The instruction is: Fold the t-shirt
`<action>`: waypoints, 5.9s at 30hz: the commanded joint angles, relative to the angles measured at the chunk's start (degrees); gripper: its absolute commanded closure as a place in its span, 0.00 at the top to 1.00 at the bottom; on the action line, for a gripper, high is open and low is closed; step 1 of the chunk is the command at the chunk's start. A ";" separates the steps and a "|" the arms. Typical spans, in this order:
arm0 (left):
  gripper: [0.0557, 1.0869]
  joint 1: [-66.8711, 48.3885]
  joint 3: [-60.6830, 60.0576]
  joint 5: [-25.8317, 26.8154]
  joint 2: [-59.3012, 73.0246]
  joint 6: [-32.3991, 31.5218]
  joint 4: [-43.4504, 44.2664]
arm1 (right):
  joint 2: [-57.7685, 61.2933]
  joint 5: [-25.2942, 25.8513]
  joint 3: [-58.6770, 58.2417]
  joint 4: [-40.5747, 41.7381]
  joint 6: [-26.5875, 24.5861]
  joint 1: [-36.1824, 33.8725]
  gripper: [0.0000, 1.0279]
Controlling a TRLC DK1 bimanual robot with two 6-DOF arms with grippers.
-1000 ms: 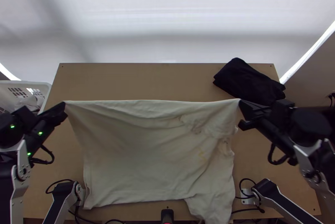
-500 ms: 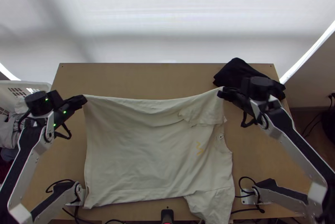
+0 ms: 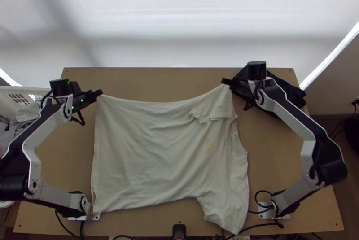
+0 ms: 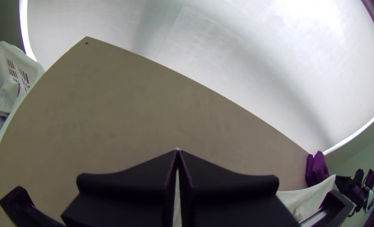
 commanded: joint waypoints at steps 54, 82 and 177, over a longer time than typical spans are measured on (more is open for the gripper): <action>0.95 -3.44 19.04 0.15 -17.18 -2.25 -24.66 | -28.57 -11.46 -12.43 -41.71 4.46 -6.13 0.76; 0.95 -5.72 11.39 -1.70 -29.05 1.88 -34.50 | -28.40 -27.02 -39.85 -35.56 -13.29 -14.21 0.42; 0.04 -11.87 -16.21 -4.34 -43.11 20.52 -43.99 | -44.92 -17.35 -39.06 -23.43 -9.43 -6.65 0.03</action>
